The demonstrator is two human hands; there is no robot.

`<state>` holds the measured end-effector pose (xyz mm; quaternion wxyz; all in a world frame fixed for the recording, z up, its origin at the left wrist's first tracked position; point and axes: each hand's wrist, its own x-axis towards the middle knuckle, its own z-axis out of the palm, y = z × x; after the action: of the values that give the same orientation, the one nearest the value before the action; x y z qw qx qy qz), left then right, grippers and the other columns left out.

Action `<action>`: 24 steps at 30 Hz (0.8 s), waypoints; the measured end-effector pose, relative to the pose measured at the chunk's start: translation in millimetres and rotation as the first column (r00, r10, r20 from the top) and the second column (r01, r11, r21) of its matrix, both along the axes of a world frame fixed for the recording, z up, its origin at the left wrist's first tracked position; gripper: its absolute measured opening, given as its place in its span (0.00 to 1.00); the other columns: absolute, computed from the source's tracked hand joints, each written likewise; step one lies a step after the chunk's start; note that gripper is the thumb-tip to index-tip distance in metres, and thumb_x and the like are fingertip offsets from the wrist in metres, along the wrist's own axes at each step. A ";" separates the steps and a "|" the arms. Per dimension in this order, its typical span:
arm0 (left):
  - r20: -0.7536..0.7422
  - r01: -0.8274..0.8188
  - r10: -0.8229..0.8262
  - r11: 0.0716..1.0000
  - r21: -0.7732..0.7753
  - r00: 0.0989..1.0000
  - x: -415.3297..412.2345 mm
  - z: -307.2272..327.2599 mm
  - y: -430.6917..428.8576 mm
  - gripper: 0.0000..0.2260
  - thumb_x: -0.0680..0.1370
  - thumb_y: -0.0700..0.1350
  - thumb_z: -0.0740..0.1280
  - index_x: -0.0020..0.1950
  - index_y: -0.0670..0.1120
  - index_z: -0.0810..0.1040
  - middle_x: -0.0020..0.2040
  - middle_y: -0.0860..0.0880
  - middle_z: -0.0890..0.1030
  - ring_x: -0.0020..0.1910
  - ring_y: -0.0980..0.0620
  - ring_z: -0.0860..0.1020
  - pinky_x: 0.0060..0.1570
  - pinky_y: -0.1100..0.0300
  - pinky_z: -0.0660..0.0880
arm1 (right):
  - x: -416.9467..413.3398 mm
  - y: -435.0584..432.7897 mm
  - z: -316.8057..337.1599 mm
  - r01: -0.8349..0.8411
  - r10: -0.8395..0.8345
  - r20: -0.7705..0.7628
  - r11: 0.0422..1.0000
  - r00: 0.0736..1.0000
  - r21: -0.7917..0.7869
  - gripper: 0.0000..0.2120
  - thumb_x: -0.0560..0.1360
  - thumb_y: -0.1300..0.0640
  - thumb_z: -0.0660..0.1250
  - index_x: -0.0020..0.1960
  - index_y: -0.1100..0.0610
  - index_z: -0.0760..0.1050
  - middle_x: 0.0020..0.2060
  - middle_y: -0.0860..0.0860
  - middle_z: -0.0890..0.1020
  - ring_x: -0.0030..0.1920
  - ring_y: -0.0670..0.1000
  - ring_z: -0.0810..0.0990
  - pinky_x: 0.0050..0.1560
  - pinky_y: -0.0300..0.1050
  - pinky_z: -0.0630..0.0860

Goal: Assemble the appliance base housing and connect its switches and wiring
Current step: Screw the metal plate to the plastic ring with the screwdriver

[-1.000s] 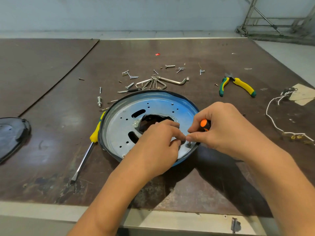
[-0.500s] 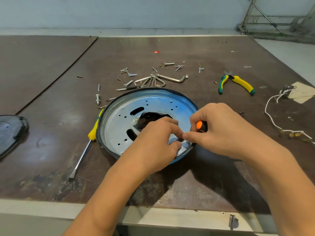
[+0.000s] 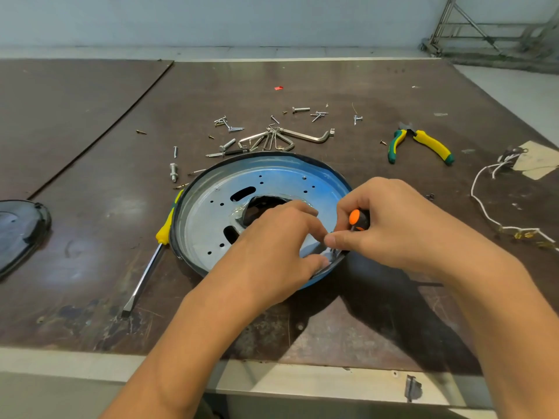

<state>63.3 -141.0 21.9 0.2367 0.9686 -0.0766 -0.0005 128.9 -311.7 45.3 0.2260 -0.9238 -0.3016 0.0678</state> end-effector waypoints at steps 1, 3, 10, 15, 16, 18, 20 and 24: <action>0.024 0.009 -0.009 1.000 -0.008 1.000 0.9 0.1 -0.7 0.13 0.76 0.54 0.71 0.60 0.57 0.81 0.65 0.56 0.75 0.66 0.56 0.72 0.63 0.51 0.73 | 0.4 -0.4 -0.5 -0.012 0.013 -0.009 1.000 1.000 0.016 0.12 0.68 0.42 0.77 0.31 0.45 0.80 0.29 0.44 0.79 0.32 0.44 0.76 0.32 0.42 0.70; 0.081 0.028 -0.026 0.999 -0.018 0.996 2.6 1.3 -3.9 0.10 0.76 0.55 0.70 0.56 0.56 0.81 0.55 0.55 0.78 0.55 0.55 0.76 0.54 0.51 0.77 | 0.4 -0.9 -1.0 -0.035 0.037 -0.032 0.998 0.999 0.054 0.10 0.66 0.39 0.75 0.34 0.44 0.82 0.32 0.47 0.81 0.35 0.46 0.78 0.36 0.49 0.75; 0.116 0.036 -0.030 0.998 -0.049 0.993 7.6 2.9 -12.0 0.05 0.78 0.51 0.69 0.52 0.56 0.82 0.42 0.56 0.83 0.43 0.56 0.80 0.45 0.52 0.80 | 14.6 -17.7 -7.8 0.016 0.038 -0.229 0.974 0.973 0.227 0.07 0.70 0.47 0.77 0.39 0.50 0.84 0.46 0.57 0.84 0.37 0.55 0.85 0.34 0.52 0.82; 0.066 0.037 -0.033 0.998 -0.055 0.997 10.6 -0.4 -10.8 0.03 0.76 0.51 0.71 0.50 0.56 0.83 0.41 0.57 0.81 0.41 0.59 0.79 0.46 0.54 0.79 | 15.9 -22.0 -11.1 0.095 0.019 -0.275 0.914 0.961 0.395 0.05 0.71 0.55 0.77 0.41 0.56 0.83 0.42 0.62 0.83 0.29 0.56 0.77 0.27 0.40 0.76; 0.060 0.041 -0.038 0.998 -0.049 0.997 11.3 -0.9 -11.4 0.03 0.76 0.51 0.71 0.50 0.57 0.82 0.40 0.58 0.79 0.40 0.58 0.78 0.45 0.55 0.78 | 15.5 -21.8 -11.7 0.115 0.005 -0.276 0.902 0.961 0.416 0.04 0.73 0.55 0.76 0.43 0.55 0.83 0.39 0.60 0.83 0.27 0.52 0.77 0.27 0.38 0.74; 0.049 0.060 -0.058 0.998 -0.036 0.997 12.7 -1.2 -12.7 0.03 0.77 0.51 0.70 0.50 0.57 0.81 0.39 0.59 0.75 0.38 0.59 0.75 0.43 0.58 0.76 | 17.4 -21.2 -13.7 0.176 -0.086 -0.218 0.881 0.972 0.439 0.04 0.76 0.53 0.72 0.50 0.53 0.82 0.37 0.52 0.83 0.24 0.46 0.76 0.25 0.34 0.70; 0.039 0.073 -0.071 0.996 -0.043 0.997 14.1 -1.0 -13.1 0.02 0.77 0.50 0.69 0.49 0.57 0.81 0.39 0.59 0.75 0.38 0.60 0.75 0.42 0.59 0.76 | 23.0 -21.5 -17.2 0.276 -0.236 -0.145 0.871 0.961 0.407 0.08 0.78 0.52 0.69 0.57 0.51 0.78 0.45 0.48 0.81 0.25 0.43 0.77 0.24 0.33 0.71; 0.031 0.059 -0.058 0.997 -0.045 0.998 17.6 -0.6 -13.1 0.01 0.77 0.50 0.69 0.46 0.56 0.80 0.38 0.59 0.77 0.36 0.61 0.75 0.38 0.64 0.74 | 31.9 -23.5 -30.9 0.434 -0.365 -0.288 0.870 0.885 0.232 0.15 0.80 0.56 0.64 0.66 0.51 0.71 0.31 0.56 0.84 0.21 0.50 0.77 0.24 0.42 0.72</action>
<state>80.9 -154.0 21.3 0.2576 0.9601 -0.1084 0.0089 160.8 -335.1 14.4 0.4022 -0.9082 -0.0803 0.0833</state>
